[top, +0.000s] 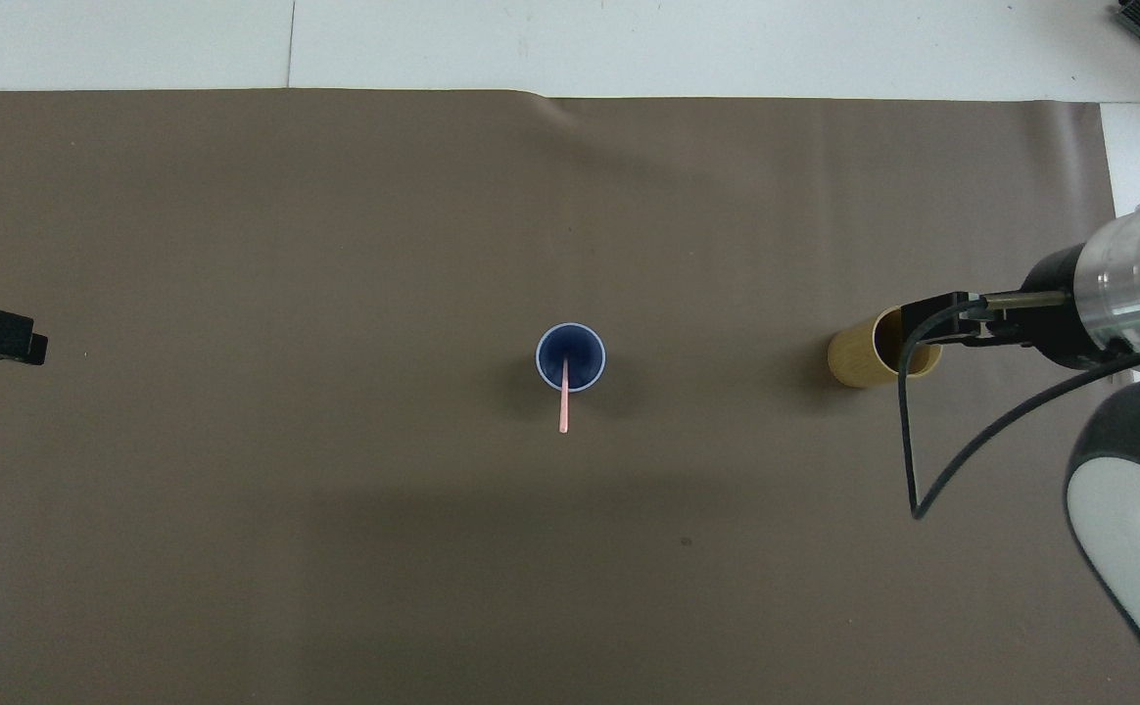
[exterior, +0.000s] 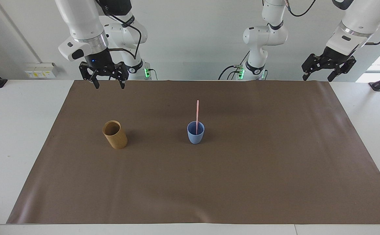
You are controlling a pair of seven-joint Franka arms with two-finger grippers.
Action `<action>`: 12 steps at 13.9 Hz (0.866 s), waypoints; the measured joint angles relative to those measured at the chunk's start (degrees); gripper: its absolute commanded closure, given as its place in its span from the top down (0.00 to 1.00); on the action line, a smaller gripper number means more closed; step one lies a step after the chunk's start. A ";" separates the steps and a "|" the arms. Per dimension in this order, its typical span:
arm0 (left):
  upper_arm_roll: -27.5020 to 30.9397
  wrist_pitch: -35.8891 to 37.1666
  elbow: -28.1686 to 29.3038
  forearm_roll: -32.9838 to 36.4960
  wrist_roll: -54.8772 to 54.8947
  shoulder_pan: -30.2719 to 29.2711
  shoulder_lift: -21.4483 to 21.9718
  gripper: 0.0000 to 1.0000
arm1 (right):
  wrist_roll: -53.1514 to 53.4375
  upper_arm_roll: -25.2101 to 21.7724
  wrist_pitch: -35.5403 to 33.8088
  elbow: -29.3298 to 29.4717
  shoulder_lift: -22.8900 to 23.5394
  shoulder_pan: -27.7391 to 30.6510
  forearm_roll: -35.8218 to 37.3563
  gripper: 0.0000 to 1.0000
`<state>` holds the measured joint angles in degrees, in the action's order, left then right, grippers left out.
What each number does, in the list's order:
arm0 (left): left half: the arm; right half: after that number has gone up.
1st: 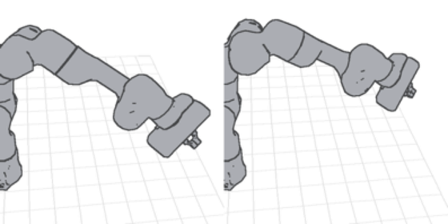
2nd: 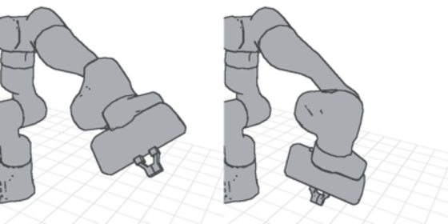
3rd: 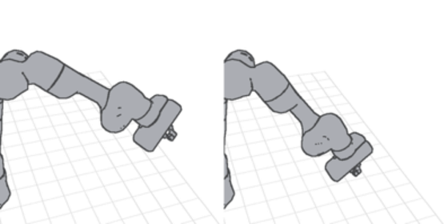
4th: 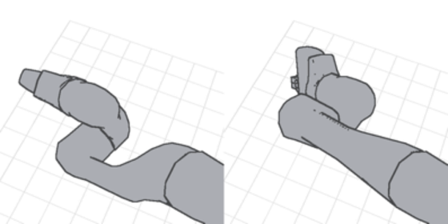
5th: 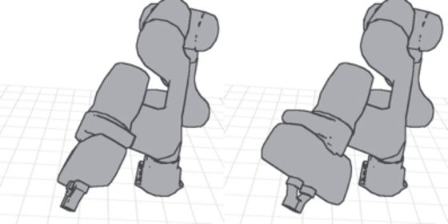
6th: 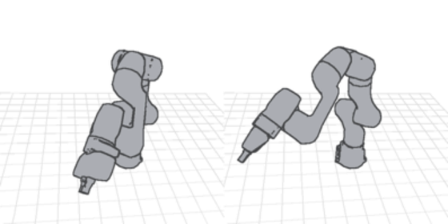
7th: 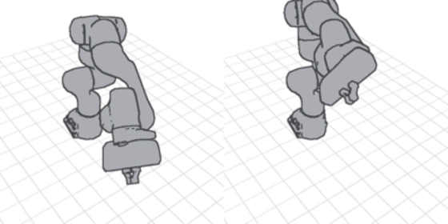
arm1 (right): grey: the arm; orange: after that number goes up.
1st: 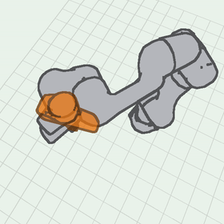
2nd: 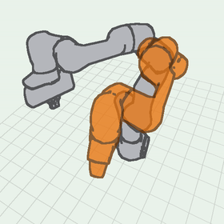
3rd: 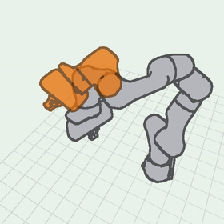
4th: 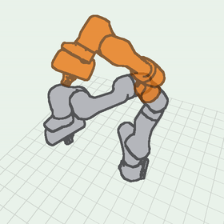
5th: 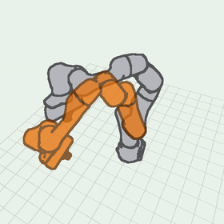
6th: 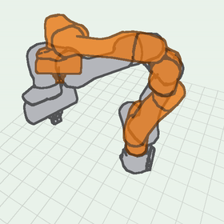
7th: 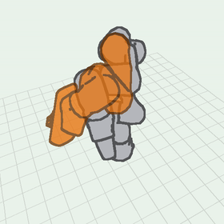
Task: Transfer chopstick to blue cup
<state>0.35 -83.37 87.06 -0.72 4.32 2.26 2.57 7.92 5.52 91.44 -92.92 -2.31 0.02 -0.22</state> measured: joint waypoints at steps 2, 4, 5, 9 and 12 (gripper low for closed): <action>0.00 0.00 0.00 0.00 0.00 0.00 0.00 1.00 | -0.46 -4.18 -1.50 0.09 0.32 -2.63 0.00 1.00; 0.00 0.00 0.00 0.00 0.00 0.00 0.00 1.00 | -0.50 -4.87 -1.65 0.11 0.42 -2.63 0.00 1.00; 0.00 0.00 0.00 0.00 0.00 0.00 0.00 1.00 | -0.50 -4.83 -1.67 0.16 0.42 -2.66 0.00 1.00; 0.00 0.00 0.00 0.00 0.00 0.00 0.00 1.00 | -0.50 -4.60 -2.52 0.21 0.42 -2.71 0.00 1.00; 0.00 0.00 0.00 0.00 0.00 0.00 0.00 1.00 | -0.50 -4.59 -3.76 0.31 0.42 -2.77 -0.01 1.00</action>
